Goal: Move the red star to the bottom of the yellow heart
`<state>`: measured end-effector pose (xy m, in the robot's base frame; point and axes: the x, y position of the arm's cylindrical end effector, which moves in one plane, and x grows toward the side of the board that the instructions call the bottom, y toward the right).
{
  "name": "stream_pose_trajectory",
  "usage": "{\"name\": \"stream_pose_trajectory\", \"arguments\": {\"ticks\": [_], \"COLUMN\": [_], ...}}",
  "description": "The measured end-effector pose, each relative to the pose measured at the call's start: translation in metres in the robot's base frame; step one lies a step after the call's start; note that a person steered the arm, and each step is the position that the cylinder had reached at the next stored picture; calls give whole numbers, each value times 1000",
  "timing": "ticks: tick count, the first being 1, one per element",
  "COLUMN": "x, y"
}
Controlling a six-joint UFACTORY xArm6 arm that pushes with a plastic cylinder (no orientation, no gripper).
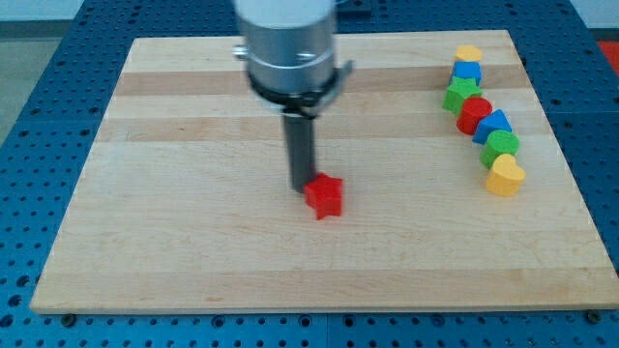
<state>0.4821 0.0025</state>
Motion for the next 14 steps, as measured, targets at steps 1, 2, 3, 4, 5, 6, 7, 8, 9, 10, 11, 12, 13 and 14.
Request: {"name": "stream_pose_trajectory", "arguments": {"ticks": [1,2,3,4,5,6,7,8,9,10,11,12,13,14], "x": [3,3,6,26,29,29,29,34,54,83,96,78,60,66], "y": [33,-7,-62,-49,28,116,157,124,88,83,104,150,180,184]}}
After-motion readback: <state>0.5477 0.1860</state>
